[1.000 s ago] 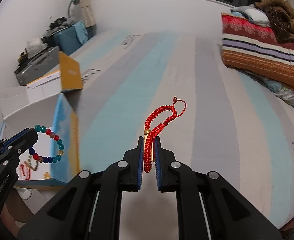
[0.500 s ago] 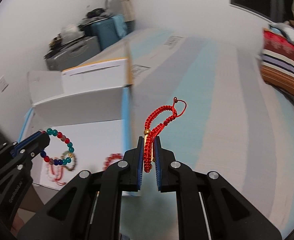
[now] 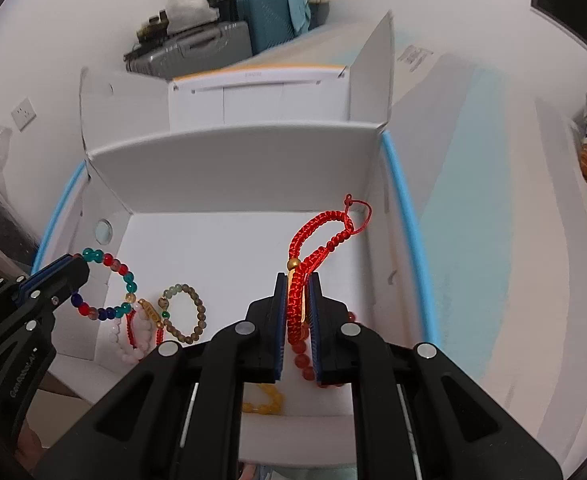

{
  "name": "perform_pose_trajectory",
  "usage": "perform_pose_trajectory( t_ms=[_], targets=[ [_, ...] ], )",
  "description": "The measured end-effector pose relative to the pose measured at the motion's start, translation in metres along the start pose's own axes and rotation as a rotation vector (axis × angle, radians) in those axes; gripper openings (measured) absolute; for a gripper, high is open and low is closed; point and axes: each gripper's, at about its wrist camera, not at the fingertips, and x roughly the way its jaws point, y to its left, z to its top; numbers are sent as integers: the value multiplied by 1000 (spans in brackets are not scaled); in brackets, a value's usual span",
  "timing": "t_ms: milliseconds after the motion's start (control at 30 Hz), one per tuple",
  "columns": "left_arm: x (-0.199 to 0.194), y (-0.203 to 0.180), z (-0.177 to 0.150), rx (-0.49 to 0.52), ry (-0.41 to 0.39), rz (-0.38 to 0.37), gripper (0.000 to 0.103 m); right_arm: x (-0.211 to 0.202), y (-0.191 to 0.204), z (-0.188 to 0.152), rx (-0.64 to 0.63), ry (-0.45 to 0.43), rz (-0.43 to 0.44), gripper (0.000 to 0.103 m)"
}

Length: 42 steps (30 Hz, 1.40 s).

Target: Organize jewelry

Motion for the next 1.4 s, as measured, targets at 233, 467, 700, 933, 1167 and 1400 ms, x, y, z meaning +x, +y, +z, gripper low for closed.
perform_pose_trajectory(
  t_ms=[233, 467, 700, 933, 1167, 1400],
  targets=[
    [23, 15, -3, -15, 52, 12, 9, 33, 4, 0, 15, 81, -8, 9],
    [30, 17, -5, -17, 65, 15, 9, 47, 9, -1, 15, 103, -10, 12],
    [8, 23, -1, -57, -9, 50, 57, 32, 13, 2, 7, 51, 9, 56],
    [-28, 29, 0, -76, -90, 86, 92, -6, 9, 3, 20, -46, 11, 86],
    [-69, 30, -15, -54, -156, 73, 97, -38, 3, -8, 27, -98, -15, 95],
    [-91, 35, -40, -59, -175, 55, 97, -80, 1, -39, 30, -175, -50, 95]
  ],
)
